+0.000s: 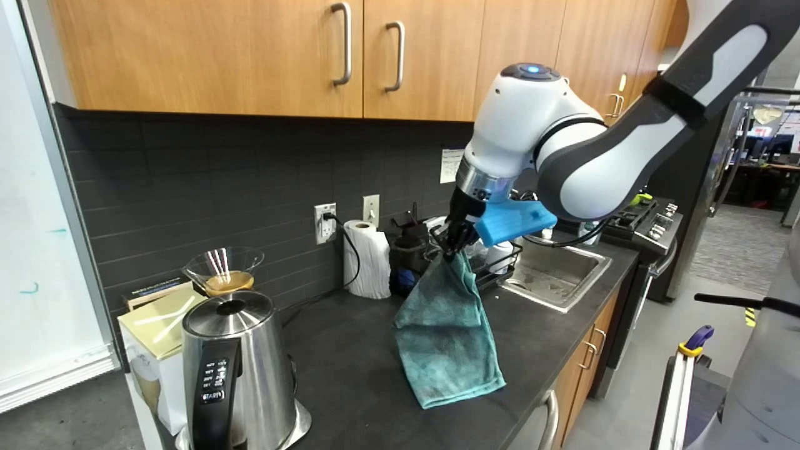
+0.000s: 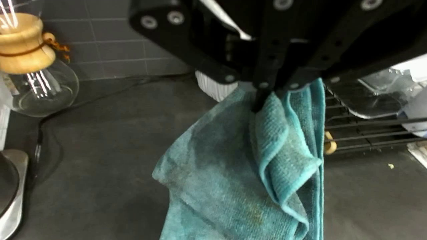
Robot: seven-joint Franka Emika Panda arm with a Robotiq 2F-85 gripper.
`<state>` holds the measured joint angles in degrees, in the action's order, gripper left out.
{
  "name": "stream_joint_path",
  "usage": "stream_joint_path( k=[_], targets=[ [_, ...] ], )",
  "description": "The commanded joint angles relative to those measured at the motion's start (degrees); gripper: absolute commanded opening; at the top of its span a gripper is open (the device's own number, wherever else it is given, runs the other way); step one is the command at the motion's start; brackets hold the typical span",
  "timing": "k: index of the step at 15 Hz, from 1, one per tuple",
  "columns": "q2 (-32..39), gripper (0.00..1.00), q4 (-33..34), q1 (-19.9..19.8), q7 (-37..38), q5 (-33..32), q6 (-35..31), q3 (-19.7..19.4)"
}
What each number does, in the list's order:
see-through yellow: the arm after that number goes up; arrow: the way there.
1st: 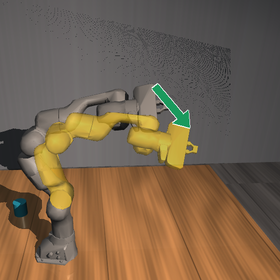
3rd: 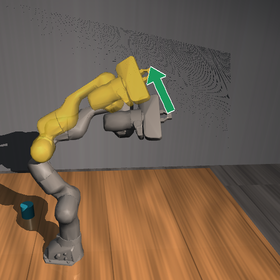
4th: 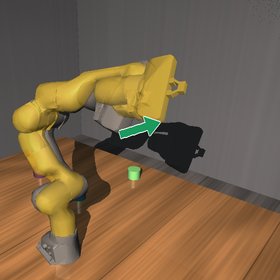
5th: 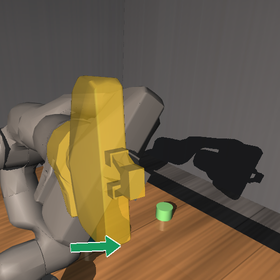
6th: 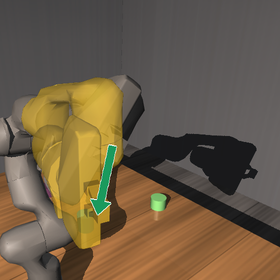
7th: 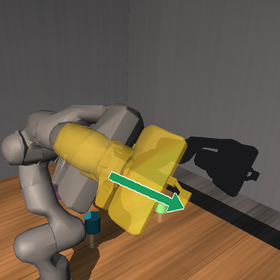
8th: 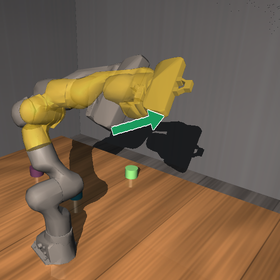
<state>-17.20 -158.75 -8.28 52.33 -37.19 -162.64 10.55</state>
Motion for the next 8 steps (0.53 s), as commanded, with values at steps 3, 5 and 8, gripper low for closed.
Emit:
stream_joint_path(
  k=[3,5,8],
  targets=[
    [-3.86,0.01,-0.57,-8.84,18.37,-23.48,-8.57,4.72],
    [-5.65,0.01,-0.94,-11.00,24.85,-30.60,-10.61,5.54],
    [-7.21,0.01,-0.66,-12.57,33.39,-38.98,-11.95,6.15]
  ],
)
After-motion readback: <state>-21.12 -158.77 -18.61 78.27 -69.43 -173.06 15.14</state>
